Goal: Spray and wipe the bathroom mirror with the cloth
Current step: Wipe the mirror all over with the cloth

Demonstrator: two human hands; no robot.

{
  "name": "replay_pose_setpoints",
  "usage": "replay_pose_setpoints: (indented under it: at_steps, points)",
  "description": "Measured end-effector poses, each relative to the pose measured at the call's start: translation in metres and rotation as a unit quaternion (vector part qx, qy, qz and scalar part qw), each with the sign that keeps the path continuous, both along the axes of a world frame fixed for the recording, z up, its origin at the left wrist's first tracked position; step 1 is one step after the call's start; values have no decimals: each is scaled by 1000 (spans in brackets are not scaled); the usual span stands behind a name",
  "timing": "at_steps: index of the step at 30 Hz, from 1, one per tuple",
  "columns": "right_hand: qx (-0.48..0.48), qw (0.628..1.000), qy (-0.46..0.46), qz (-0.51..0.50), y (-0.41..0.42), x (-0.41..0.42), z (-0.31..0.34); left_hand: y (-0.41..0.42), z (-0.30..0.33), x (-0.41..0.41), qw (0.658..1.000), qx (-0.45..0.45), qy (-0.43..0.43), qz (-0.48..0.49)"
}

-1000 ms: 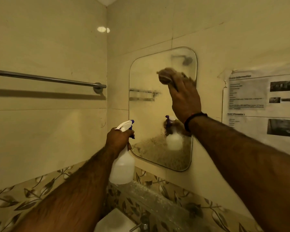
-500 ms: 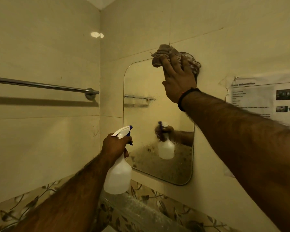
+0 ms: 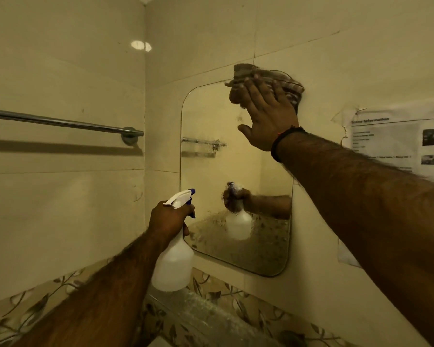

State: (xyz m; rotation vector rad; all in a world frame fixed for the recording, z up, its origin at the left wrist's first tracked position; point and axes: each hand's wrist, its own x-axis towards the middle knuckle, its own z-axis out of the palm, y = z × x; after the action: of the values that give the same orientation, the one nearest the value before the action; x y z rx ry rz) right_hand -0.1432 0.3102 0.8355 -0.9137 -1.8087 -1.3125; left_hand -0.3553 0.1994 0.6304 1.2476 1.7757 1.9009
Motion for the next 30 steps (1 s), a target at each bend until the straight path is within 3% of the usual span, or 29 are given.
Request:
replay_pose_setpoints:
  at_steps: [20,30]
  points:
    - [21,1000,-3,9,8,4,0,12,-14,2,1000,-21,2,22]
    - [-1,999,-39,32,8,1,-68,8,-29,6,1000,-20,-13,19]
